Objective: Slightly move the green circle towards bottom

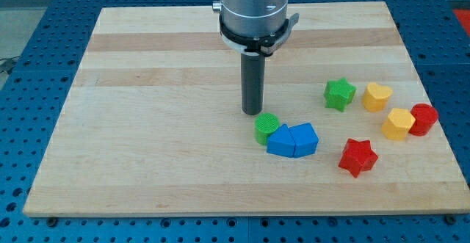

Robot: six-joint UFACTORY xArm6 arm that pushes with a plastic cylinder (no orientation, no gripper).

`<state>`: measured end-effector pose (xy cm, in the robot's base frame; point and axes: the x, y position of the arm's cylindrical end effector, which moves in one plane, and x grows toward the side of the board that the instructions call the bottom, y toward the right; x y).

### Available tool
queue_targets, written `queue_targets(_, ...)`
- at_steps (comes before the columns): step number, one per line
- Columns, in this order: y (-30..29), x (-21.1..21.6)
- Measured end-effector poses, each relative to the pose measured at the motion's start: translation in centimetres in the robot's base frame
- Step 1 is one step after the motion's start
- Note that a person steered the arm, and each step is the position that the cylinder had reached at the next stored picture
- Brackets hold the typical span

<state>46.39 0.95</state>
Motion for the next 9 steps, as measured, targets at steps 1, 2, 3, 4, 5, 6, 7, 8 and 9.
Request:
queue_targets(1, -0.2, 2.0)
queue_targets(2, -0.2, 0.9)
queue_targets(3, -0.2, -2.7)
queue_targets(4, 1.6, -3.2)
queue_targets(5, 1.7, -3.0)
queue_targets(6, 2.0, -0.1)
queue_targets(7, 1.5, 1.6)
queue_targets(8, 1.4, 1.8)
queue_targets(9, 2.0, -1.8)
